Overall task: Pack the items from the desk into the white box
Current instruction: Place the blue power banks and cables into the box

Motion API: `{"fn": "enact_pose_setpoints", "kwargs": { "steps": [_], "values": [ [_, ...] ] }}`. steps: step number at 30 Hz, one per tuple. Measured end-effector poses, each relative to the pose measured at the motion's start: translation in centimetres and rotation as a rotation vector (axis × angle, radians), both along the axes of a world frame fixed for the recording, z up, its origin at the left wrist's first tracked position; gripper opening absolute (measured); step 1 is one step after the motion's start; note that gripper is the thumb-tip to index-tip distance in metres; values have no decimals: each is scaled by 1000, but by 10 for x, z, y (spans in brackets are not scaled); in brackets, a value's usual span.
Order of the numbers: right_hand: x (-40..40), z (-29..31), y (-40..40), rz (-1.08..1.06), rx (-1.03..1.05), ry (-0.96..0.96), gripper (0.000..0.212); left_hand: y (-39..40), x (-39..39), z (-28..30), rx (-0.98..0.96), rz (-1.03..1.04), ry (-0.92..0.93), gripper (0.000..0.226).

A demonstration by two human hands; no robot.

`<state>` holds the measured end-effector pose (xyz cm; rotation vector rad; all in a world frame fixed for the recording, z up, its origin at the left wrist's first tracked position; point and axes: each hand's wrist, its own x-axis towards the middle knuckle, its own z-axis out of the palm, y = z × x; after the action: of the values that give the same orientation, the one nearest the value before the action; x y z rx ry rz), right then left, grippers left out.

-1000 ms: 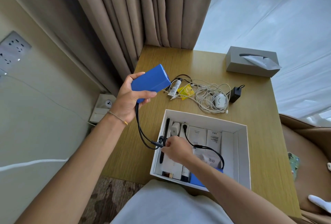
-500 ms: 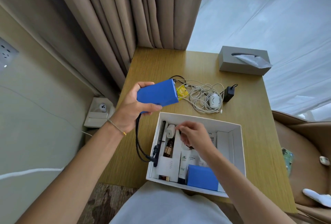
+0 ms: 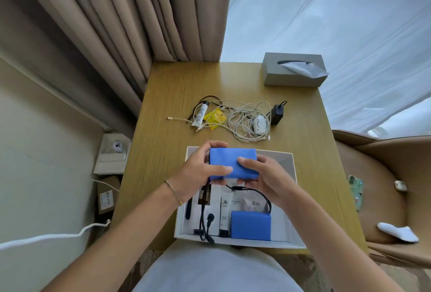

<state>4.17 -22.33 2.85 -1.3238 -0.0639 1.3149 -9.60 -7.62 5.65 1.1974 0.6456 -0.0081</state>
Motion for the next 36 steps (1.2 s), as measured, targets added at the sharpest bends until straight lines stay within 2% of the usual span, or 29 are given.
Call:
{"fn": "enact_pose_setpoints", "kwargs": {
  "steps": [4, 9, 16, 18, 21, 23, 26, 28, 30, 33, 34, 35, 36],
  "values": [
    [11, -31, -5, -80, -161, 63, 38, -10, 10, -24, -266, 221, 105, 39],
    [22, -58, -5, -162, -303, 122, 26, -22, 21, -46, -329, 279, 280, 32],
    [25, -84, -5, -157, -428, -12, 17, -35, 19, -67, -241, 107, 493, 31],
    [27, -88, -4, -121, -449, -43, 20, -38, 17, -71, -252, 120, 498, 29],
    [27, -93, -4, -146, -446, 16, 29, -41, 9, -75, -262, 109, 494, 27],
    [25, -97, -4, -178, -445, 46, 29, -40, 0, -75, -181, 22, 543, 24],
    [21, -96, -3, -186, -431, 13, 21, -35, -12, -71, 54, -214, 621, 18],
    [20, -92, -2, -160, -440, -55, 25, -29, -15, -71, 87, -247, 617, 15],
    [20, -82, -1, -36, -526, -233, 32, -26, -16, -69, -95, -167, 552, 9],
    [18, -61, -6, 363, -732, -828, 34, -26, -13, -67, -409, -31, 454, 9],
    [14, -51, -8, 383, -702, -940, 33, -28, -11, -68, -486, 17, 437, 10],
    [9, -44, -11, 371, -612, -940, 34, -29, -10, -68, -556, 61, 424, 11],
    [3, -38, -13, 353, -483, -827, 36, -31, -9, -69, -614, 92, 414, 11]
  ]
}}
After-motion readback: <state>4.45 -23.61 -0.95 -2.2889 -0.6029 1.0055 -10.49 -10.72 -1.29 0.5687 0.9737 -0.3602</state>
